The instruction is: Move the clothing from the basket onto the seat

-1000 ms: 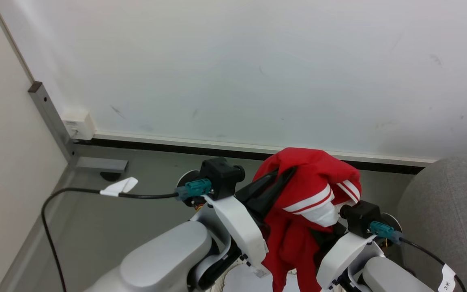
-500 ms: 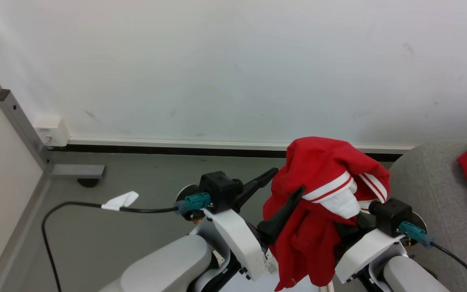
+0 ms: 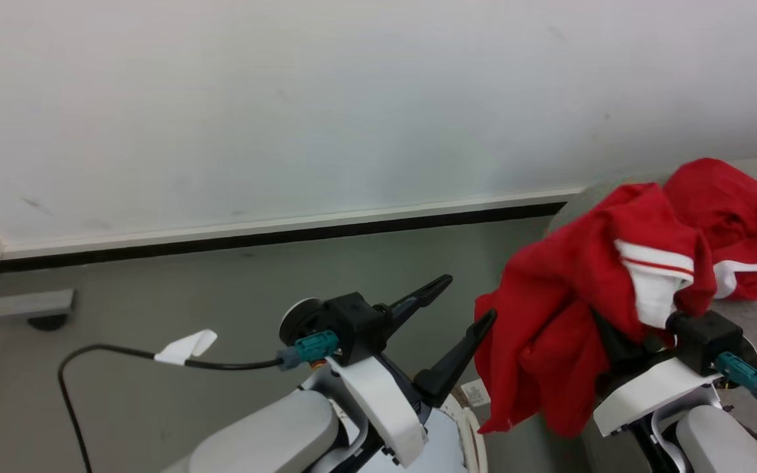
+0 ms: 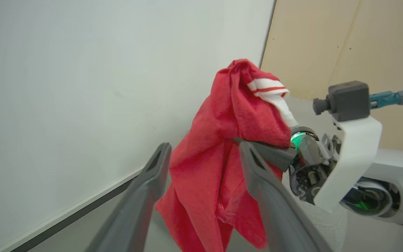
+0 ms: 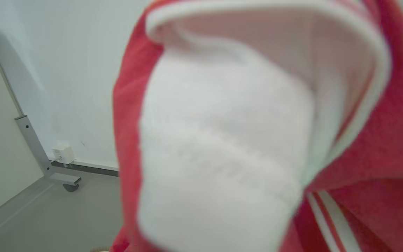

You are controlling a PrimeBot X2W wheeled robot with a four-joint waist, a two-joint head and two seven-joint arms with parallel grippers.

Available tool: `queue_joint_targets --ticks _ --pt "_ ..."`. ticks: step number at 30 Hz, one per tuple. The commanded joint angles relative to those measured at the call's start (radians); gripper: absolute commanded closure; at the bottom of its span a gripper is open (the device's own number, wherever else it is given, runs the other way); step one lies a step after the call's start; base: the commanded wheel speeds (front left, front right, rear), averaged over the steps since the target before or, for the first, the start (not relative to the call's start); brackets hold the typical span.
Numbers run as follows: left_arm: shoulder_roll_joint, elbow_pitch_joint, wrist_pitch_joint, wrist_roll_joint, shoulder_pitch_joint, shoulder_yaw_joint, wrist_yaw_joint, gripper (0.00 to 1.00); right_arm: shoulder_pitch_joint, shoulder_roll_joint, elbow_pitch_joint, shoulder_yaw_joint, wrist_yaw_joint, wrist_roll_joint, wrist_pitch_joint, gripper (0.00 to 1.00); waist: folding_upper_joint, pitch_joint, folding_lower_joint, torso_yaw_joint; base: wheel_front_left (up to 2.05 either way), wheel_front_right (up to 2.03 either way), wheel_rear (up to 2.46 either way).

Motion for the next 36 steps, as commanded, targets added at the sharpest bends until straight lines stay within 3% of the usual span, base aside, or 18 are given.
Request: queue_joint_targets --ticks 1,11,19,26,36 --pt "0.006 -0.001 -0.007 0.027 0.011 -0.002 0.0 0.0 0.011 -0.005 -0.018 -0.018 -0.002 -0.017 0.003 1.0 -0.0001 0.03 -0.0001 -0.059 0.0 0.0 0.0" --pt "0.0 0.005 -0.015 0.063 0.028 0.001 -0.01 0.0 0.059 0.008 -0.116 -0.113 -0.002 -0.069 0.032 1.0 -0.0001 0.063 -0.0001 -0.212 0.0 0.0 0.0" --pt "0.005 0.008 -0.011 0.078 0.032 0.002 0.01 0.0 0.097 0.029 -0.201 -0.173 -0.002 -0.096 0.049 1.0 -0.0001 0.096 -0.0001 -0.311 0.0 0.0 0.0" --pt "0.01 0.008 -0.009 0.081 0.014 0.001 0.018 0.0 0.124 0.042 -0.256 -0.212 -0.002 -0.11 0.064 1.0 -0.0001 0.118 -0.0001 -0.345 0.0 0.0 0.0" --pt "0.018 0.001 -0.008 0.1 -0.015 -0.006 -0.004 0.0 0.112 0.038 -0.313 -0.275 -0.002 -0.13 0.082 1.0 -0.0001 0.166 -0.0001 -0.328 0.0 0.0 0.0"
